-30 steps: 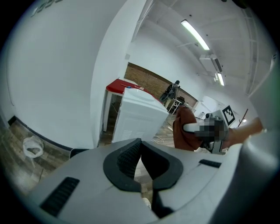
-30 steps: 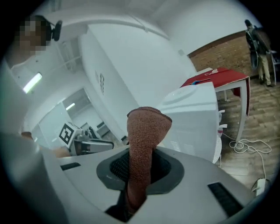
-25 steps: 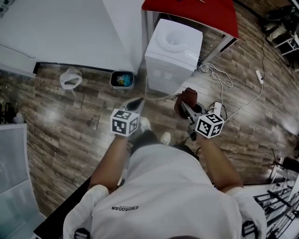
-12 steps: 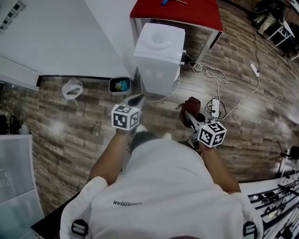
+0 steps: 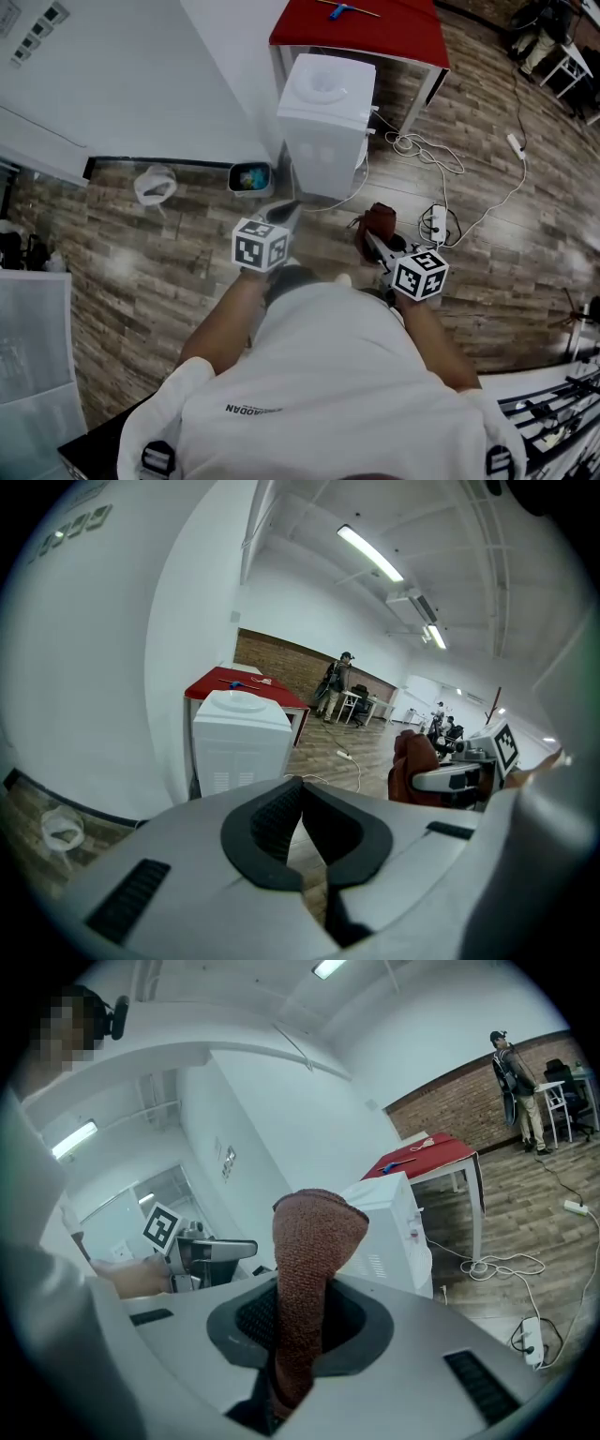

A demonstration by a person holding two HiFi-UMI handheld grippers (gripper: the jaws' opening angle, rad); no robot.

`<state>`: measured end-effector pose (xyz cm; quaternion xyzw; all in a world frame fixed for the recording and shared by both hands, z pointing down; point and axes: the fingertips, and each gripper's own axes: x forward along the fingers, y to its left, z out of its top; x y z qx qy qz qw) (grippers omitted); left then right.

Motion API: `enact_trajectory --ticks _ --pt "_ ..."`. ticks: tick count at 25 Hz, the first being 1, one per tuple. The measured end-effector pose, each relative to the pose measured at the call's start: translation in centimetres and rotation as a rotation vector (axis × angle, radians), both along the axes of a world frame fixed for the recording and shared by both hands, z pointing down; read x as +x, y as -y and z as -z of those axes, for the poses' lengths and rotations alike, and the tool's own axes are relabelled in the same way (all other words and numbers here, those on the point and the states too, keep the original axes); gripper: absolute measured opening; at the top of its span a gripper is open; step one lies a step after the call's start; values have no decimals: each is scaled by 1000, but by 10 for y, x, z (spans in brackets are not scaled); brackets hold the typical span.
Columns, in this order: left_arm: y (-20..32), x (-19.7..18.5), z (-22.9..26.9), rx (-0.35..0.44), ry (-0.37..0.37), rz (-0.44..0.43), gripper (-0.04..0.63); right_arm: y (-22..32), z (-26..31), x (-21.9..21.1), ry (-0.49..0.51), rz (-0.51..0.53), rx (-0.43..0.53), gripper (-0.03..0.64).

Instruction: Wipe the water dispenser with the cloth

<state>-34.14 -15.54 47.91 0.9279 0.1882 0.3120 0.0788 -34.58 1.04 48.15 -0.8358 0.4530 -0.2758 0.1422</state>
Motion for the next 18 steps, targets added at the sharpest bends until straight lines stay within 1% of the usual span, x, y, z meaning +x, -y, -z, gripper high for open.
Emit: enact_trajectory --ticks 4,8,15,18 --pt "4 -10 6 7 -19 2 -11 4 3 -5 -15 -1 13 54" --pt "6 -18 7 13 -28 6 -11 5 7 -6 -5 -1 55 54" --pt "9 -22 13 2 -49 24 -11 12 1 -5 2 22 25 54" --pt "10 -30 14 5 -49 28 -11 15 -3 -12 11 34 22 54"
